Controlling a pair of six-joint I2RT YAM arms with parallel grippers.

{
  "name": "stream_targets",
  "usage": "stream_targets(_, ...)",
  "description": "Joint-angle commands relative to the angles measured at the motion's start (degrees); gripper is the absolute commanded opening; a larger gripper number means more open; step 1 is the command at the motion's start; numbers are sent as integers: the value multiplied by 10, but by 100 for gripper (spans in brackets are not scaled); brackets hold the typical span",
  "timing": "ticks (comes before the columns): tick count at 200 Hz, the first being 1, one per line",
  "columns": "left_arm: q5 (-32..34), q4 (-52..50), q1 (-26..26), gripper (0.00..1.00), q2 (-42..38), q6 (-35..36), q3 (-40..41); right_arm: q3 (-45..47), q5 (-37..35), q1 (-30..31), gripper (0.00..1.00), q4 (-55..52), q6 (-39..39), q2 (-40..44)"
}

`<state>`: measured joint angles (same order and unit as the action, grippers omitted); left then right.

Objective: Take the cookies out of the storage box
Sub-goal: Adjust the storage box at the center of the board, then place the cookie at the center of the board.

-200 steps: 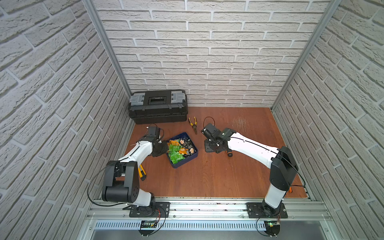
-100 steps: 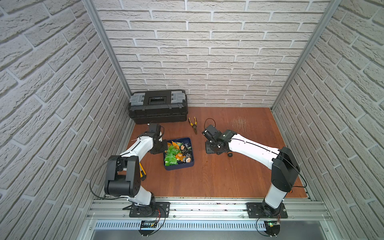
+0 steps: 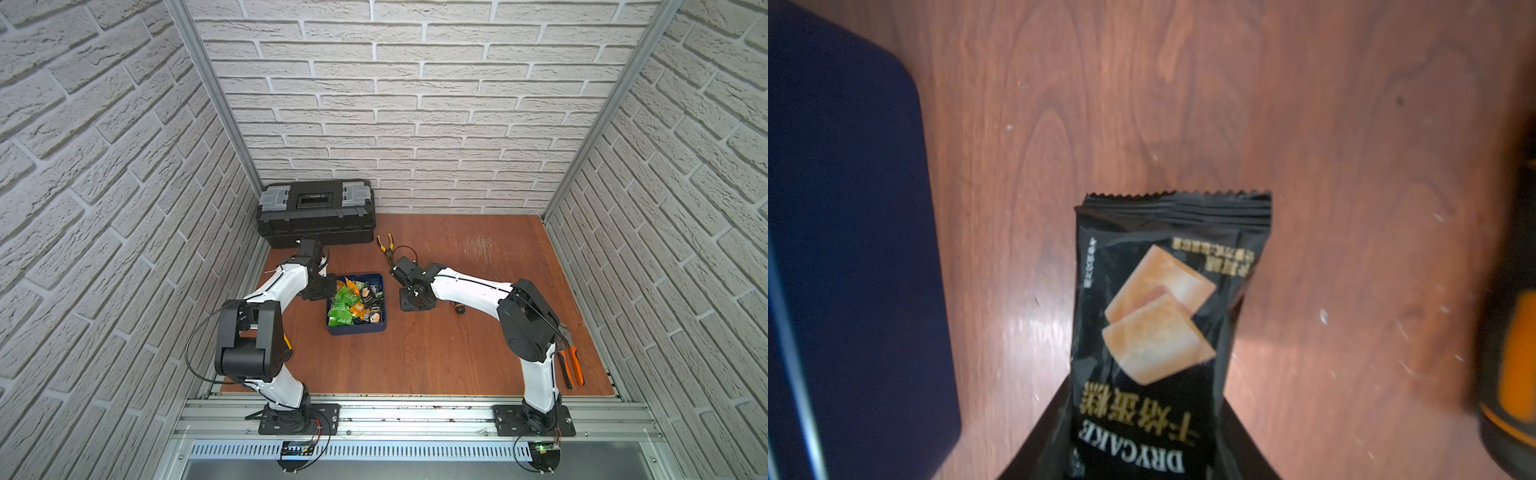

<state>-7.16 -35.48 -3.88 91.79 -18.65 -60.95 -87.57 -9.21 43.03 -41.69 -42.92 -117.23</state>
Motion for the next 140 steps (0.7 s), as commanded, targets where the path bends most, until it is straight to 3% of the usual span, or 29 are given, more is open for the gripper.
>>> stream_targets(1,-1,-3,-3,46,-54,-27,-12,-28,-6,3,31,11,-7,-13)
stream_targets(41,5,-17,-22,49,-126,-100,-5,-55,5,4,35,11,-15,-50)
stream_targets(74,36,-31,-84,52,-160,-176,13,-60,0,8,56,14,-12,-54)
stream_targets(106,65,-28,-131,53,-169,-249,23,-50,-13,11,69,18,-1,-28)
stream_targets(140,84,-31,-146,55,-155,-286,13,-41,-21,11,69,12,18,23)
